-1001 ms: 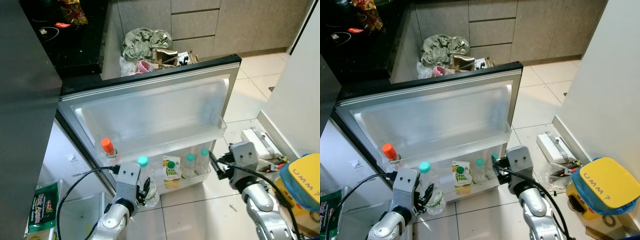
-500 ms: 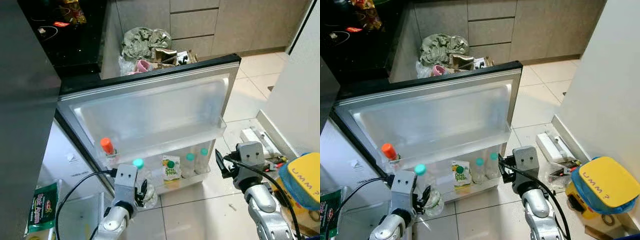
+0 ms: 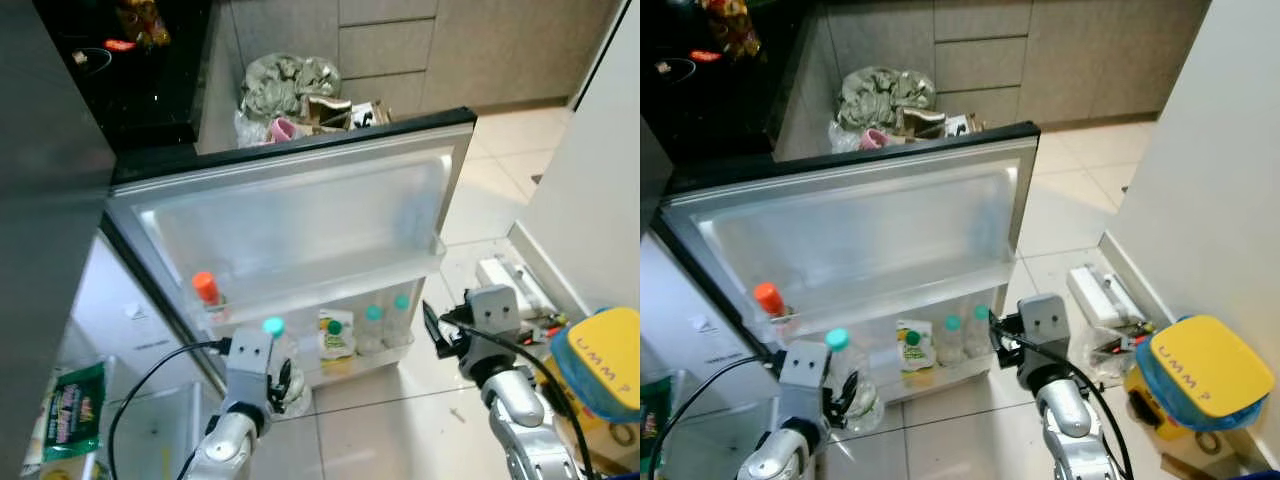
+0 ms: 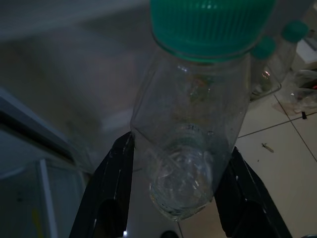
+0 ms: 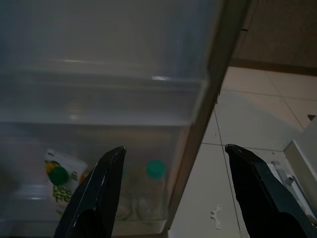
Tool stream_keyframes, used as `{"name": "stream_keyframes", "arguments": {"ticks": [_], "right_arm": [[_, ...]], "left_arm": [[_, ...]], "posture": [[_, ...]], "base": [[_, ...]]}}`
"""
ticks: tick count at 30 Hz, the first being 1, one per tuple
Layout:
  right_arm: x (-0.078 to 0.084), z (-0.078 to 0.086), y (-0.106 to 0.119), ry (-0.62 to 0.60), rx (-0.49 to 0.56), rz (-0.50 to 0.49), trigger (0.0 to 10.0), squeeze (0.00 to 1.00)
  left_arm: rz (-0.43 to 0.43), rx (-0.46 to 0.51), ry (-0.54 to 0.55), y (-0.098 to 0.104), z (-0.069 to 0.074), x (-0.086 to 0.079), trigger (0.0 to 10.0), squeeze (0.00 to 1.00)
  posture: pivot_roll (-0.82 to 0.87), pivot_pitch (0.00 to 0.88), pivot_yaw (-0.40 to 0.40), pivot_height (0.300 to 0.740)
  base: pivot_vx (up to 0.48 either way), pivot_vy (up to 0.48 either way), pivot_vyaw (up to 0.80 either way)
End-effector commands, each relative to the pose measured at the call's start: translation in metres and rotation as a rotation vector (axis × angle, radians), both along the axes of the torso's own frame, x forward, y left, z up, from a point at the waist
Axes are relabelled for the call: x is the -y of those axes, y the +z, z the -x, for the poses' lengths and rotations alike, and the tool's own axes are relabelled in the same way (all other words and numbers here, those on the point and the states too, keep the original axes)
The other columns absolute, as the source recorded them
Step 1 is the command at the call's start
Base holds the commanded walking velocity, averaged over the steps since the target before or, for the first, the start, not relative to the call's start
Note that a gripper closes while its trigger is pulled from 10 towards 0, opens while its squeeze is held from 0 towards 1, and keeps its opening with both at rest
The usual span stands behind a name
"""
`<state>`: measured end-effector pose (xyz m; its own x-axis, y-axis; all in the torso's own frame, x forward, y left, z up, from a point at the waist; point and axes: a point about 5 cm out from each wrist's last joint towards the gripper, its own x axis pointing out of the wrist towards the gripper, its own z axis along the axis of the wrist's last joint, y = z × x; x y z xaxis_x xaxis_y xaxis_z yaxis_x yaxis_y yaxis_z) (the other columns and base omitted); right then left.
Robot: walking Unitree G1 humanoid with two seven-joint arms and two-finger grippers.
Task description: Restocking fridge
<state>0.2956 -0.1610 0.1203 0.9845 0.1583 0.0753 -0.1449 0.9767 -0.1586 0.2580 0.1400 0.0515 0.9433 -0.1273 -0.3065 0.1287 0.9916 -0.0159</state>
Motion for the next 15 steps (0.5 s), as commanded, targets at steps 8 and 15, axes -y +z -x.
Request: {"name": "stream_keyframes", "arguments": {"ticks": [8,15], "right_arm": [[0.0039,0.0038,-0.0071,-0.013,-0.025,-0.001,10.0,0.00],[0.0039,0.0038,-0.0073,-0.011,-0.026,0.000,10.0,0.00]], "left_arm": [[0.009,-0.003,0.014,-0.0020,0.0010,0.0014,10.0,0.00],[-0.006,-0.009,0.051,-0.0026,-0.0016,-0.0047,10.0,0.00]], "posture": [[-0.10,0.189,0.057,0.677],[-0.09,0.191,0.058,0.677]], "base": [[0.000,-0.215,0.00],[0.000,0.000,0.00]]}}
